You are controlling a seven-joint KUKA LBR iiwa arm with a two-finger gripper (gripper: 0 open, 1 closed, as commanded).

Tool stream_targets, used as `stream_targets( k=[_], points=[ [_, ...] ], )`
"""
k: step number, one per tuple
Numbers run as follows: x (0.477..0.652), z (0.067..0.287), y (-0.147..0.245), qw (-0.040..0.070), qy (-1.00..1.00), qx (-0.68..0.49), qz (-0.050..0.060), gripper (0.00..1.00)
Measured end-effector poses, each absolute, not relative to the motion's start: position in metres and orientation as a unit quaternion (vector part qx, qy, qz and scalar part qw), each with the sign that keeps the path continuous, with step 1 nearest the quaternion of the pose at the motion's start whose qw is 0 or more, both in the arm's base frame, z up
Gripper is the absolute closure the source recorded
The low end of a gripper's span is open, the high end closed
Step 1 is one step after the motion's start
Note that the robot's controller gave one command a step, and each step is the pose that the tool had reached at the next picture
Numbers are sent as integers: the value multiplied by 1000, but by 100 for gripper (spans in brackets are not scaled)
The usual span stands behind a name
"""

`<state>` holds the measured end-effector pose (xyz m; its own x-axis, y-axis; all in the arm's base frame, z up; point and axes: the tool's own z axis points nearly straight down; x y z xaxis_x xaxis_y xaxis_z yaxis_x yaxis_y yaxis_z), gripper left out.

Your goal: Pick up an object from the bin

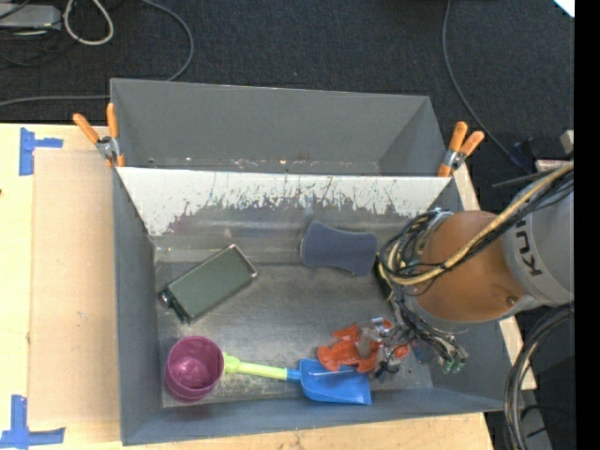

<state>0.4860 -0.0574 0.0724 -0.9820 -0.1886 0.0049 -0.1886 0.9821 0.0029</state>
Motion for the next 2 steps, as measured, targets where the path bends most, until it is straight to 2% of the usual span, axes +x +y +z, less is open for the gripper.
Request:
stream_targets(
  k=[1,2],
  points=[
    [487,71,-60,2,-996,94,-1,100],
    [483,89,-59,8,-995,102,-3,100]
  ],
)
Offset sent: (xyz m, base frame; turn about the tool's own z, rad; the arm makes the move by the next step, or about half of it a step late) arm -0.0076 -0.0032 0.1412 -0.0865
